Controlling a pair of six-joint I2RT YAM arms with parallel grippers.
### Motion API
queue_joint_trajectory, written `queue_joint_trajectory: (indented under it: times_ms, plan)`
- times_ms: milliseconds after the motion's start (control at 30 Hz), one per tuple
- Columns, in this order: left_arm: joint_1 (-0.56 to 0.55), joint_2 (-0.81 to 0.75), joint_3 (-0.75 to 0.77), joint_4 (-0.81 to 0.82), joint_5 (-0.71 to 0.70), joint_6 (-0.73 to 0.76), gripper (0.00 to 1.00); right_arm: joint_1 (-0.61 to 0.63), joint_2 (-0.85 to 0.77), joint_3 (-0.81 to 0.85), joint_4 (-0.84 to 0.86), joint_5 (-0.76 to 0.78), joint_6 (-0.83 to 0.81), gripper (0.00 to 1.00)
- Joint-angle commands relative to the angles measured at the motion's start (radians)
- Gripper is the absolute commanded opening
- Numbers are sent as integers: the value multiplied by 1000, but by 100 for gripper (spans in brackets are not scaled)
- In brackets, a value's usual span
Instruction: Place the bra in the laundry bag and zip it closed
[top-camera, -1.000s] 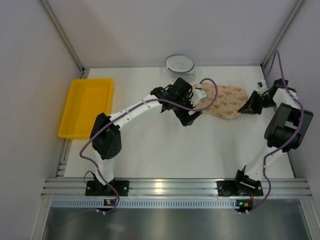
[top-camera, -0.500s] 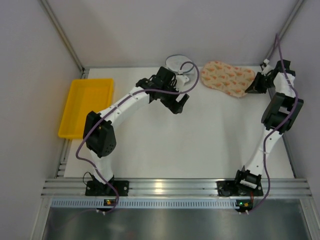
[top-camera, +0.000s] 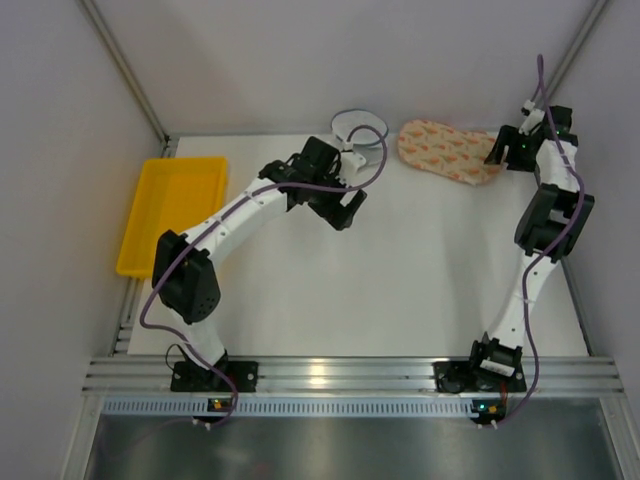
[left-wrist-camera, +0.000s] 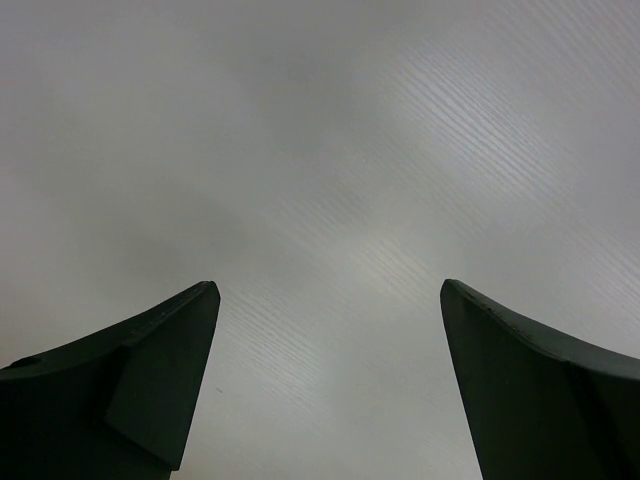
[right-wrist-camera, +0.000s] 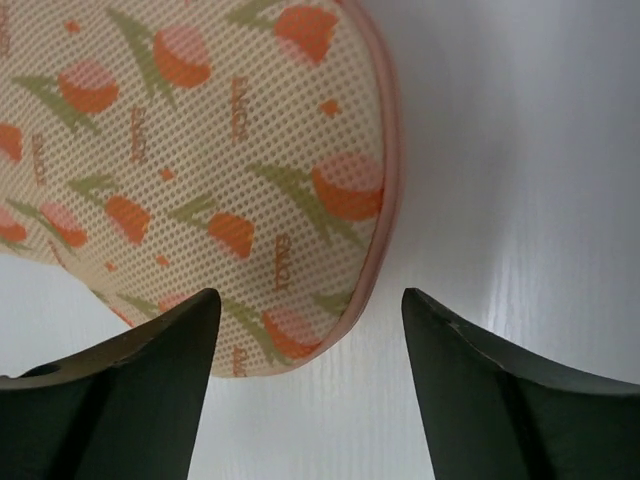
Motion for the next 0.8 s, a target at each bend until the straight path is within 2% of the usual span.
queue_joint_trajectory:
  times_ms: [0,133,167,400,533,633,767]
  plan:
    - [32,-57,-8,3,-2,-6,98,7,-62,38,105,65,16,75]
    - [68,-43,13,0,44,-32,98,3,-210,-62,104,56,-4,98]
    - [87,-40,26,-2,57,-38,98,3,-240,-82,93,48,-15,99]
    - [187,95,184,-92,180,-75,98,26,-474,-285,-111,-93,-105,99]
    - [261,142,222,-100,277,-119,98,93,-631,-460,-203,-155,-194,99]
    - [315,158,225,-100,260,-112,98,151,-734,-667,-201,-195,-243,99]
    - [325,135,179,-100,215,-64,98,242,-821,-854,-180,-214,-295,99]
